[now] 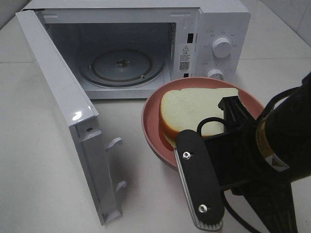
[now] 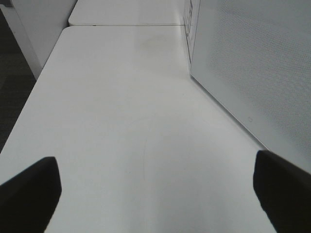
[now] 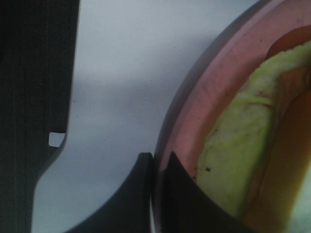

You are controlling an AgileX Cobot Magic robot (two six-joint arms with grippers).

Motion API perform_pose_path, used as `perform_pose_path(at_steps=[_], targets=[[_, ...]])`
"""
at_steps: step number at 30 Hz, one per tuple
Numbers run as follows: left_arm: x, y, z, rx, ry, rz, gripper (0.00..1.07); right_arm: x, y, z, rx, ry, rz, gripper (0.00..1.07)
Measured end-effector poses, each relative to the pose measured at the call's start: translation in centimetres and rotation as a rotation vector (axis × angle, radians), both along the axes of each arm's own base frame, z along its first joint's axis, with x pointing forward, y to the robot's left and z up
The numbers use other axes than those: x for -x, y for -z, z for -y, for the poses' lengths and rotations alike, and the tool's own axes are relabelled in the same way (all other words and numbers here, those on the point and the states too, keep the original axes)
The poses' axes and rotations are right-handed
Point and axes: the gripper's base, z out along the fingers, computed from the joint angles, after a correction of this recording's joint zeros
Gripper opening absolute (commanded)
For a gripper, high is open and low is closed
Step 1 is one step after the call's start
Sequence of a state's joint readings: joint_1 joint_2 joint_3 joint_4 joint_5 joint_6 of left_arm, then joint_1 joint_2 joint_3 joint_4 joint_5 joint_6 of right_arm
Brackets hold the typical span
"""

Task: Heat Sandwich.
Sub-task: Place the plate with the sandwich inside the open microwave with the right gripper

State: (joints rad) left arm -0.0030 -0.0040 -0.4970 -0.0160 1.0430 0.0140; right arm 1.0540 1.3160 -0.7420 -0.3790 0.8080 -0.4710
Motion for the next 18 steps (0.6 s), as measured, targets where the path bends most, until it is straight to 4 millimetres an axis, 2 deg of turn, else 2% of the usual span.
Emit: perform_pose_path(at_steps=[10, 18], targets=[[0.0, 0.0, 0.0, 0.000, 0.000, 0.000, 1.01, -2.4, 0.0, 1.6, 0.055, -0.171, 0.004, 0.00], [0.0, 0.0, 0.0, 0.000, 0.000, 0.000, 1.01, -3.8, 0.1, 2.8, 0.063, -0.240, -0.009, 0.00]])
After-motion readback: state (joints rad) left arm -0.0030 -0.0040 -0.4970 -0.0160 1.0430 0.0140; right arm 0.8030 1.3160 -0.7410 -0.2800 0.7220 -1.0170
